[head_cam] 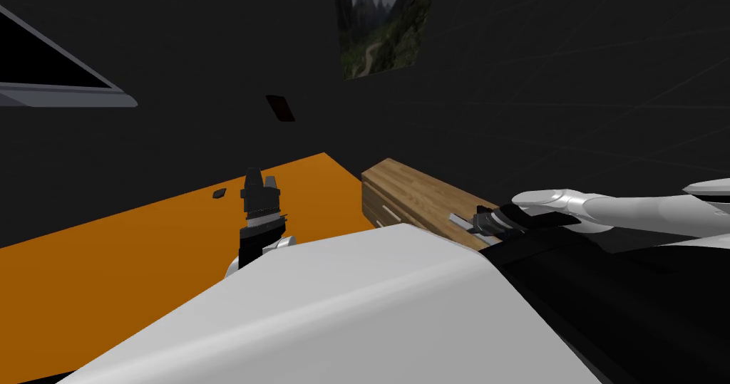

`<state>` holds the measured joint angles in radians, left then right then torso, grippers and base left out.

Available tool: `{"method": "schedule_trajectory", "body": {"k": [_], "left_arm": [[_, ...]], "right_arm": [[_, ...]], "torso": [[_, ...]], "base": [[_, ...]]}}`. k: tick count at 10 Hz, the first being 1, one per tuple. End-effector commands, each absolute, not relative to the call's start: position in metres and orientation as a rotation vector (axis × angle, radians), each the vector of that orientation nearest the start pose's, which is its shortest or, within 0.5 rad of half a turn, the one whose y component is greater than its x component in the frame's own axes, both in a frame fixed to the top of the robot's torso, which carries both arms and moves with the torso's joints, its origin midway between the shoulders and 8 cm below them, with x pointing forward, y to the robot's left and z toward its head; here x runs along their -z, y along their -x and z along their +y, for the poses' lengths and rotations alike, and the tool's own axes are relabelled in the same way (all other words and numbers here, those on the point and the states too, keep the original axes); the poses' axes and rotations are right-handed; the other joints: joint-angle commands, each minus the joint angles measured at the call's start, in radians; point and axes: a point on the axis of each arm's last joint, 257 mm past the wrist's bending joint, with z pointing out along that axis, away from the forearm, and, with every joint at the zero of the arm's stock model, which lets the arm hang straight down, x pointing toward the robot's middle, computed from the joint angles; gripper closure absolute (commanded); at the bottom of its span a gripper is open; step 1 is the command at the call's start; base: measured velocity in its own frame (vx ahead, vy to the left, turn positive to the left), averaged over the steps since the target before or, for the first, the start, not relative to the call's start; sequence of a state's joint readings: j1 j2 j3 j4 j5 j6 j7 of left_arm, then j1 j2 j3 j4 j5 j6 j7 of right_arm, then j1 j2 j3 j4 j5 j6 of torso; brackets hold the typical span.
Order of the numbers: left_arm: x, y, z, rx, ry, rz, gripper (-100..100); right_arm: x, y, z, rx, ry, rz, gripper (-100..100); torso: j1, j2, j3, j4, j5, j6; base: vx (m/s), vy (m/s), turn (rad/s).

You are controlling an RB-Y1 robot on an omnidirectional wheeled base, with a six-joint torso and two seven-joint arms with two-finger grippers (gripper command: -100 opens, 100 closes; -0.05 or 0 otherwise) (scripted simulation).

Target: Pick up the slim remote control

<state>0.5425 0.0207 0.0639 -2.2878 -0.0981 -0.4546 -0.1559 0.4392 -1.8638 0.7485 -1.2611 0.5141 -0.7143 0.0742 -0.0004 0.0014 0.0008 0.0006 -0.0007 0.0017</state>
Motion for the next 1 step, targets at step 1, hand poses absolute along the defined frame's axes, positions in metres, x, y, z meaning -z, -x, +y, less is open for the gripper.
{"method": "schedule_trajectory", "body": {"k": [1], "left_arm": [[-0.0055, -0.3449, 0.2944, 0.999, 0.567, 0.771, 0]], "right_arm": [[0.2987, -0.1013, -0.6561, -0.01, 0.883, 2.966, 0]], "torso": [[0.0, 0.0, 0.0, 0.0, 0.0, 0.0]], "base": [[0.0, 0.0, 0.0]]}}
